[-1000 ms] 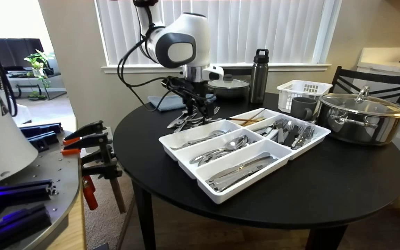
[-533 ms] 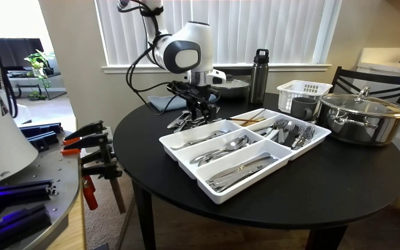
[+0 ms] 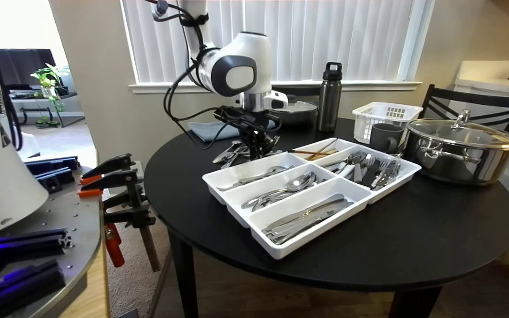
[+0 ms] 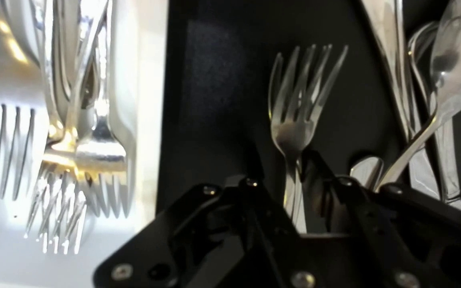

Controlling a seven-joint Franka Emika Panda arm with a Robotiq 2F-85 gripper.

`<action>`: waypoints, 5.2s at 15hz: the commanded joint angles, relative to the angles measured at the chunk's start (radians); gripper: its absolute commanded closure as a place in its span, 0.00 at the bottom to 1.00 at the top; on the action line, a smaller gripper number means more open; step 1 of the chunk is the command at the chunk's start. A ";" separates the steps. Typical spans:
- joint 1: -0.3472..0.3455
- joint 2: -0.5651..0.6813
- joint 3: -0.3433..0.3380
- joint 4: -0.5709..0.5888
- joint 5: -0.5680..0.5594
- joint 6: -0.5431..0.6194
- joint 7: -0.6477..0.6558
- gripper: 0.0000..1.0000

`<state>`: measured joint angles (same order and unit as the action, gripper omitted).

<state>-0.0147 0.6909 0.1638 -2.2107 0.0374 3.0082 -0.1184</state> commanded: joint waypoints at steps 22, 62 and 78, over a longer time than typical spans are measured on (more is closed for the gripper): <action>0.273 -0.446 -0.322 -0.175 -0.361 -0.281 0.268 0.98; 0.104 -0.336 -0.001 -0.249 -0.127 -0.023 0.215 0.00; 0.140 -0.084 0.010 -0.081 -0.046 -0.096 0.172 0.00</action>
<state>0.1108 0.5570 0.1851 -2.3347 -0.0246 2.9252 0.0807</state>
